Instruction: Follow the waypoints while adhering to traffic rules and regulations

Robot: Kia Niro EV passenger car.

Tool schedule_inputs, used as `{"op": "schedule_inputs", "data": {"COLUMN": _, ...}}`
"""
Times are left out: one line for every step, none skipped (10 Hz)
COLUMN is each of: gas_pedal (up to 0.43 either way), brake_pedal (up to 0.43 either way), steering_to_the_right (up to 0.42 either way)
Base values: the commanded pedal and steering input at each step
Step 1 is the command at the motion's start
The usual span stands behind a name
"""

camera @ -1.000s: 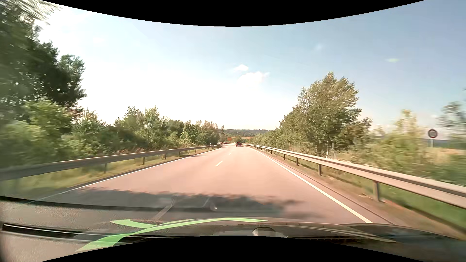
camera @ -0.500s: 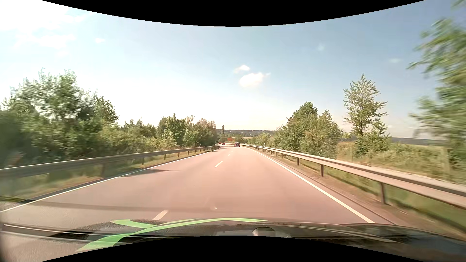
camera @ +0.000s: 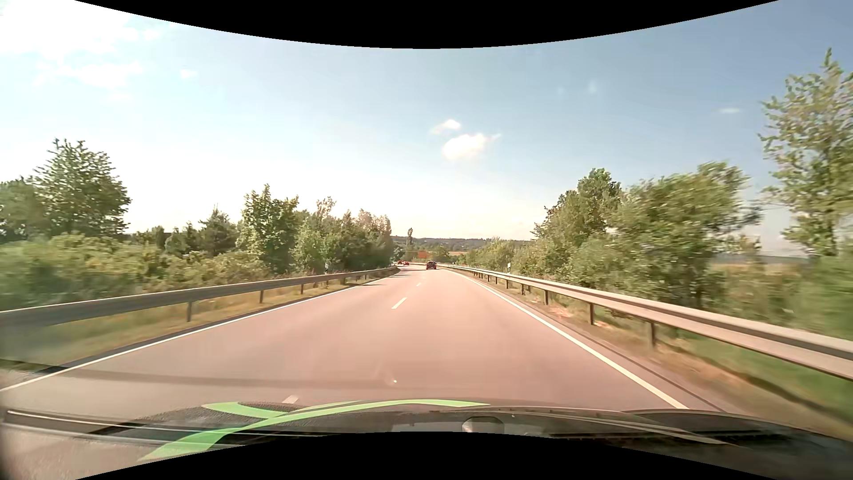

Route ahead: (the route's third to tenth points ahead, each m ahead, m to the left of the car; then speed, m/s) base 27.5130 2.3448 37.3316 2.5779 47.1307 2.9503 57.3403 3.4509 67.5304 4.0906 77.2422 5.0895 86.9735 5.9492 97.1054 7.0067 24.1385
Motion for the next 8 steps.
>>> {"op": "schedule_inputs", "data": {"gas_pedal": 0.098, "brake_pedal": 0.000, "steering_to_the_right": -0.006}}
{"op": "schedule_inputs", "data": {"gas_pedal": 0.110, "brake_pedal": 0.000, "steering_to_the_right": -0.005}}
{"op": "schedule_inputs", "data": {"gas_pedal": 0.118, "brake_pedal": 0.000, "steering_to_the_right": -0.005}}
{"op": "schedule_inputs", "data": {"gas_pedal": 0.118, "brake_pedal": 0.000, "steering_to_the_right": -0.006}}
{"op": "schedule_inputs", "data": {"gas_pedal": 0.138, "brake_pedal": 0.000, "steering_to_the_right": -0.006}}
{"op": "schedule_inputs", "data": {"gas_pedal": 0.138, "brake_pedal": 0.000, "steering_to_the_right": -0.007}}
{"op": "schedule_inputs", "data": {"gas_pedal": 0.138, "brake_pedal": 0.000, "steering_to_the_right": -0.008}}
{"op": "schedule_inputs", "data": {"gas_pedal": 0.138, "brake_pedal": 0.000, "steering_to_the_right": -0.008}}
